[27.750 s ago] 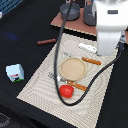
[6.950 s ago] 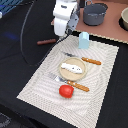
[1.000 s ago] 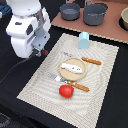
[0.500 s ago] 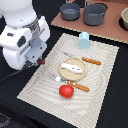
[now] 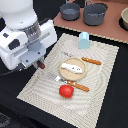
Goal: Interact with the objects in diverse but meaningful ways.
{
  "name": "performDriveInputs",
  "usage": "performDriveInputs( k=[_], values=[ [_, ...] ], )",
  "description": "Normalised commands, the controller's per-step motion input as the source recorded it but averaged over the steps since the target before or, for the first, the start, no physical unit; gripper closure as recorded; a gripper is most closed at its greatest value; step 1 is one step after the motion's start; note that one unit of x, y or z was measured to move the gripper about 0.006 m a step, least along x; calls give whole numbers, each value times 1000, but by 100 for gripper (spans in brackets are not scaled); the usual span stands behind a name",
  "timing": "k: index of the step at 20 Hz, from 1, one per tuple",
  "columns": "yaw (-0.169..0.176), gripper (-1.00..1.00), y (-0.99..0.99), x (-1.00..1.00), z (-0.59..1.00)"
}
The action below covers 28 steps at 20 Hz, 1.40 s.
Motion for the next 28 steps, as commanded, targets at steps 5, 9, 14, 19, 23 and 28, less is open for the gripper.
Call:
performDriveInputs(
  k=[5,9,14,19,23,28],
  values=[
    [0,100,-747,519,0],
    [-1,100,-716,487,0],
    [-10,100,-373,467,-38],
    [-6,-100,0,462,-18],
    [-19,-100,0,494,0],
    [-29,-100,-35,439,80]
  ],
)
